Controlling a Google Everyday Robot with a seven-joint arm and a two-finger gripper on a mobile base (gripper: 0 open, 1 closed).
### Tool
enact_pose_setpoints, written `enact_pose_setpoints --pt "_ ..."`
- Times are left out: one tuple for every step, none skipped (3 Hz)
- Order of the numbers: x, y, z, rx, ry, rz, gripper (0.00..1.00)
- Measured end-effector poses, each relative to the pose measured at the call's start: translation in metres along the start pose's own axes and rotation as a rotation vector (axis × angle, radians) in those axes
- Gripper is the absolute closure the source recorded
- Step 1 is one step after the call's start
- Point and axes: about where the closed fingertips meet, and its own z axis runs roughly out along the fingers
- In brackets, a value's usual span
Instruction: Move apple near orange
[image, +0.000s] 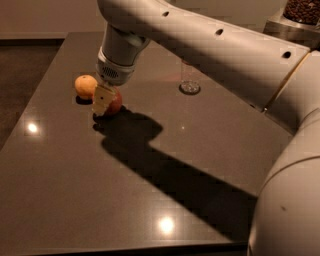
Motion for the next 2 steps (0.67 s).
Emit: enact_pose_setpoints --pt "-0.0068 -0.0044 0.0121 0.007 0.005 0.018 0.2" --pt "-0.0065 -0.0035 0.0127 0.005 0.007 0.015 0.0"
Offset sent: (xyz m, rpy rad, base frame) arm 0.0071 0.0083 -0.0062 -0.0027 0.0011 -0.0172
